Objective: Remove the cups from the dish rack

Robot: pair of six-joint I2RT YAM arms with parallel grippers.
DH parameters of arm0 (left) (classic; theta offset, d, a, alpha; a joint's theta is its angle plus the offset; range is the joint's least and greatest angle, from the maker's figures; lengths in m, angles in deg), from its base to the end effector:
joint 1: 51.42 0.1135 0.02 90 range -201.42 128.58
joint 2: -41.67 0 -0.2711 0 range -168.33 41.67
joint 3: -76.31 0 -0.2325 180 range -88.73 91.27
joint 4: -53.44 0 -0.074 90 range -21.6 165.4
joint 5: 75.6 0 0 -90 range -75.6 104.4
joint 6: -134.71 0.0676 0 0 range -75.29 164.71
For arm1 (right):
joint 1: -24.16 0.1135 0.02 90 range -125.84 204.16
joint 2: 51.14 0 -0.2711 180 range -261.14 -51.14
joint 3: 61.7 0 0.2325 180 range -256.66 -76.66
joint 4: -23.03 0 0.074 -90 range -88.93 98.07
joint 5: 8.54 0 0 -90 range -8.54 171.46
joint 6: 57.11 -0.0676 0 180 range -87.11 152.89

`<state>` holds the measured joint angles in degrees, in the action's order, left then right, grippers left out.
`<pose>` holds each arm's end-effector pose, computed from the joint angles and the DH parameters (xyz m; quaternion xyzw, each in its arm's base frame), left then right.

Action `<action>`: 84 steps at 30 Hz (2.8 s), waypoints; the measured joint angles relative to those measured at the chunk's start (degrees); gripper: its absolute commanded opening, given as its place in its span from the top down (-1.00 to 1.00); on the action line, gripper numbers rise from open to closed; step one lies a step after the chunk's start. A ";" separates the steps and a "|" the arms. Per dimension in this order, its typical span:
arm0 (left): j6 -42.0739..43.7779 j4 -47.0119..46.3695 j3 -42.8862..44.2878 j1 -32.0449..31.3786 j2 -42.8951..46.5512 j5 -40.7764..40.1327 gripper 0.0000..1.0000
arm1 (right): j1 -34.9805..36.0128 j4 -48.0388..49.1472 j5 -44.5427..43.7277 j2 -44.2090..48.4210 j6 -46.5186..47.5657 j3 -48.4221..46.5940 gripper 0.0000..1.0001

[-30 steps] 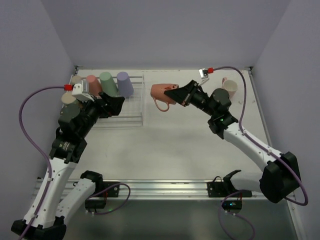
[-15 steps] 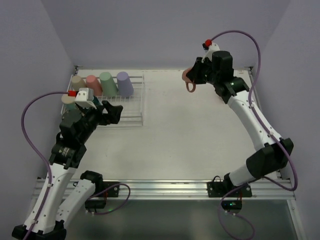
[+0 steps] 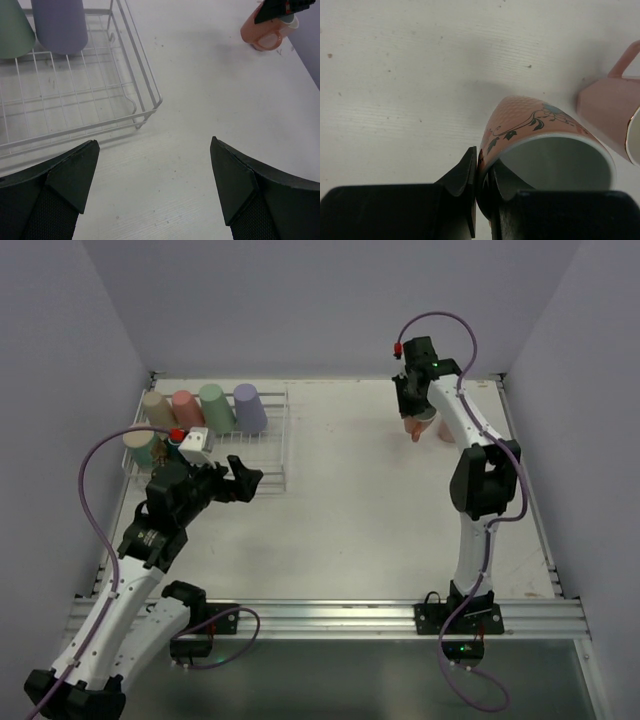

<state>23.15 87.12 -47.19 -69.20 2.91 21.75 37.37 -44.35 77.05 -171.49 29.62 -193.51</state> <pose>0.1551 -0.0588 0.3153 0.0123 0.7975 -0.2505 0.5487 0.4530 0.1010 0.2765 -0.0715 0.9528 0.0056 0.2951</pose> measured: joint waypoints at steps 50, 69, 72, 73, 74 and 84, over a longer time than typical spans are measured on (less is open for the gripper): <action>2.78 3.37 9.60 -2.89 -10.88 -17.25 -1.00 | -2.67 12.52 1.51 14.12 2.21 7.17 -0.98; -6.49 3.23 16.61 4.57 -29.57 -44.02 -1.00 | 10.10 40.89 19.67 44.41 -13.49 50.75 -0.98; -7.45 2.95 16.15 5.90 -33.64 -44.35 -1.00 | 10.34 42.36 21.33 45.46 -14.08 50.88 -0.98; -7.65 2.51 15.61 6.23 -34.58 -44.74 -1.00 | 10.45 43.04 21.97 45.81 -14.19 50.90 -0.98; -7.76 1.92 14.95 6.58 -35.36 -45.16 -1.00 | 10.60 43.60 22.29 46.12 -14.32 50.88 -0.98; -6.67 -8.13 10.91 13.40 -42.84 -43.87 -1.00 | 13.18 44.81 25.20 46.18 -14.45 50.88 -0.98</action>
<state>16.48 78.99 -36.29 -55.80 -39.93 -22.12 50.55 0.46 102.25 -125.31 15.17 -142.63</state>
